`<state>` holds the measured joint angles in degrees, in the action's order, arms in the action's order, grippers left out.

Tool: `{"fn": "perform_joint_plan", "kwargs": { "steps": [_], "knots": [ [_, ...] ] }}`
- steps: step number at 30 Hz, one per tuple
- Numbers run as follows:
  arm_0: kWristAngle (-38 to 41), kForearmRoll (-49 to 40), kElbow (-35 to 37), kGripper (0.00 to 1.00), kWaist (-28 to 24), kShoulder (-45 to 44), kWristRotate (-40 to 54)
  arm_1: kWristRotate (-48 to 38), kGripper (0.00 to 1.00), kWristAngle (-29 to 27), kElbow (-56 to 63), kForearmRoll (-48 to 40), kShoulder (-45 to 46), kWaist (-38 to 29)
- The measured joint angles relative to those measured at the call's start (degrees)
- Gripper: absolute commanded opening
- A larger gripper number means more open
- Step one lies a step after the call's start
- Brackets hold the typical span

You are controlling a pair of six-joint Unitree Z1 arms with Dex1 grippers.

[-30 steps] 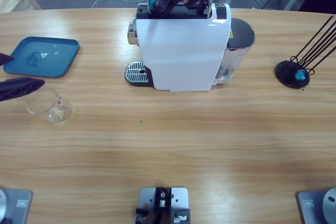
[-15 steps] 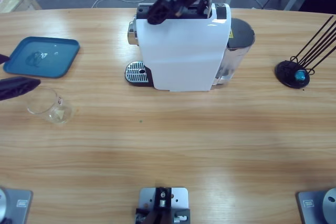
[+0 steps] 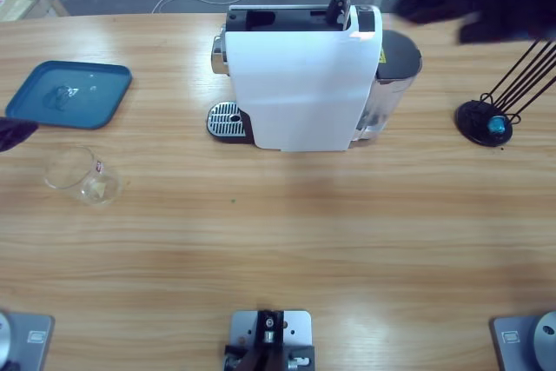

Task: Pour coffee

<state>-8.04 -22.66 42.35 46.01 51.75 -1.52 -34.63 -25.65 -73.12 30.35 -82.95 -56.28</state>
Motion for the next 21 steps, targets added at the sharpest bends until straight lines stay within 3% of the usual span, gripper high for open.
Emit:
{"fn": "perform_joint_plan", "kwargs": {
  "steps": [4,8,13,21],
  "knots": [
    [0.01,-0.01,0.04,0.977,0.00,-0.77,-0.21,-2.45,0.000,-0.88,-0.68,-6.81,1.54,6.65],
    [0.01,-0.02,0.23,0.977,-0.01,-2.24,-0.21,-6.83,0.000,6.70,-0.66,-19.02,-2.83,11.80],
    [0.01,-0.54,0.26,0.977,-0.02,-3.97,-0.22,-8.30,0.000,12.69,-0.76,-26.54,-10.09,12.69],
    [0.01,-1.20,0.25,0.977,-0.02,-4.43,-0.37,-8.39,0.000,17.63,-0.93,-31.69,-11.69,11.74]
  ]
}}
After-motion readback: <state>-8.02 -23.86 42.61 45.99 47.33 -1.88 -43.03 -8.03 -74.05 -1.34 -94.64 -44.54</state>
